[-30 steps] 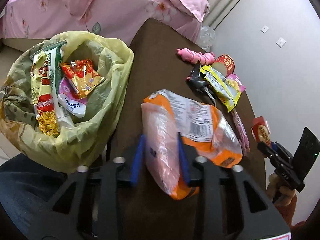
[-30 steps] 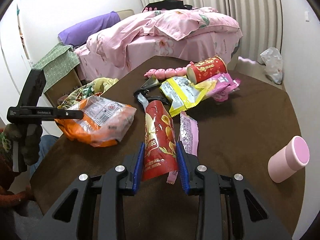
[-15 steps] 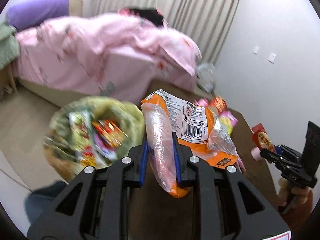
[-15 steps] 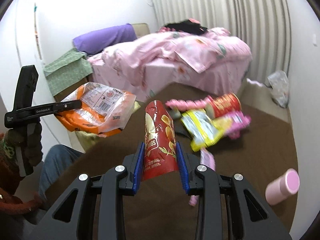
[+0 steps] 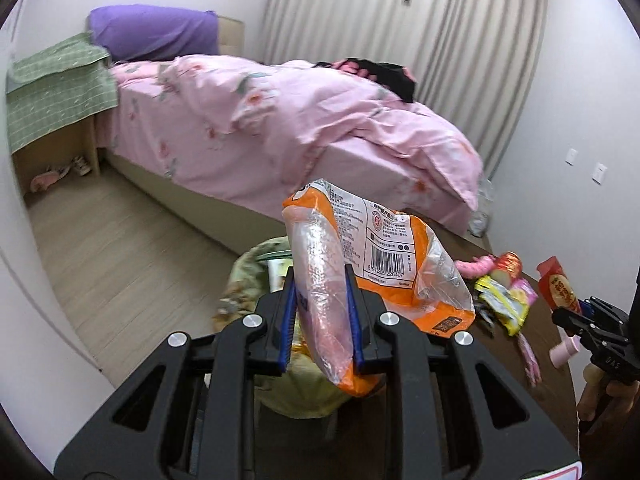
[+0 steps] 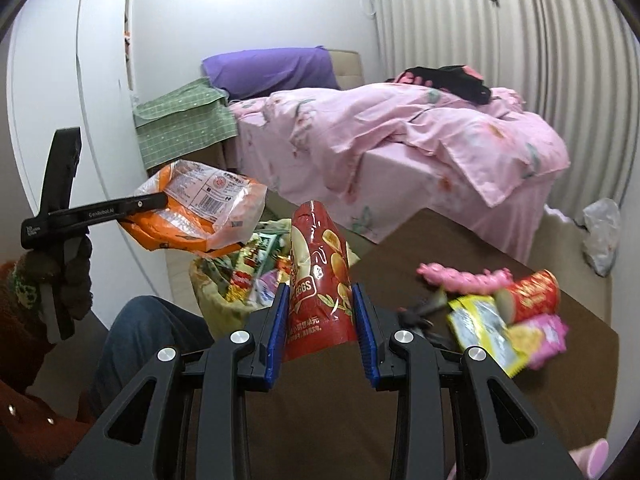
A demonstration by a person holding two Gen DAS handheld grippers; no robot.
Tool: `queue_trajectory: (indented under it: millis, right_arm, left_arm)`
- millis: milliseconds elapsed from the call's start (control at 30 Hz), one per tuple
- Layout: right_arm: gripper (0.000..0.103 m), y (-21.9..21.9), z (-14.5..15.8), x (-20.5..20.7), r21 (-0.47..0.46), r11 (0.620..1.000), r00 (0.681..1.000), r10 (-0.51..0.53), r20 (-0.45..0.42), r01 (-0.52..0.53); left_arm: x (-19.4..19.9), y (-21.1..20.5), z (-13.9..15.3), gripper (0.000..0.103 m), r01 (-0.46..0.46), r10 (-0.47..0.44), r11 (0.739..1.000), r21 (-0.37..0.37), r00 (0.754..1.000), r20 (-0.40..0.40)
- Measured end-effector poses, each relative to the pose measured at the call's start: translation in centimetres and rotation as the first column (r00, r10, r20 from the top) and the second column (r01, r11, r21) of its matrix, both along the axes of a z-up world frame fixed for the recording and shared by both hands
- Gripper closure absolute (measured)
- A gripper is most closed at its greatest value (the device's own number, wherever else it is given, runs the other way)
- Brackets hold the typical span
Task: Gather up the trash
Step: 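Carry the orange bag and red chip tube over the trash bag and open both tools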
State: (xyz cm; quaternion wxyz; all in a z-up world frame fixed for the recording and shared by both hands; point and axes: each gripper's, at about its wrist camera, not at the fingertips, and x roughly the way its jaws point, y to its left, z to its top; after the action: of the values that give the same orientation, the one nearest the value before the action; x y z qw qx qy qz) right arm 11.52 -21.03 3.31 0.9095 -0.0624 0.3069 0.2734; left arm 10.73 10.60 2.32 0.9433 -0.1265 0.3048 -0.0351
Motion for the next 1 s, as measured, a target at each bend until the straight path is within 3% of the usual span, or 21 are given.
queue_trajectory:
  millis: [167, 333, 500, 600, 700, 1000]
  right_arm:
    - [0.072, 2.8, -0.4, 3.8, 0.026, 0.998, 0.997, 0.053, -0.058, -0.052]
    - [0.072, 6.9, -1.3, 7.0, -0.003, 0.994, 0.992, 0.109, -0.07, -0.11]
    - [0.072, 11.0, -3.7, 10.9, -0.037, 0.984, 0.976, 0.169, -0.136, -0.175]
    - [0.072, 13.3, -6.1, 13.3, -0.092, 0.971, 0.961, 0.198, -0.194, -0.219]
    - [0.072, 15.1, -9.4, 15.8, -0.153, 0.953, 0.935, 0.211, -0.285, -0.261]
    - [0.072, 18.0, -15.6, 19.7, -0.261, 0.894, 0.863, 0.218, -0.456, -0.364]
  left_arm:
    - [0.5, 2.9, -1.2, 0.082, -0.075, 0.075, 0.996, -0.039, 0.997, -0.006]
    - [2.0, 3.8, -2.6, 0.082, -0.08, 0.079, 0.996, -0.039, 0.996, -0.034]
    - [6.0, 2.3, -6.5, 0.082, 0.002, -0.001, 1.0, 0.008, 0.988, -0.153]
    - [8.8, 0.5, -9.9, 0.082, 0.114, -0.104, 0.993, 0.024, 0.961, -0.258]
    - [10.7, -0.2, -12.2, 0.083, 0.16, -0.152, 0.987, -0.001, 0.935, -0.321]
    - [13.8, -1.0, -14.6, 0.084, 0.202, -0.189, 0.979, -0.003, 0.911, -0.366]
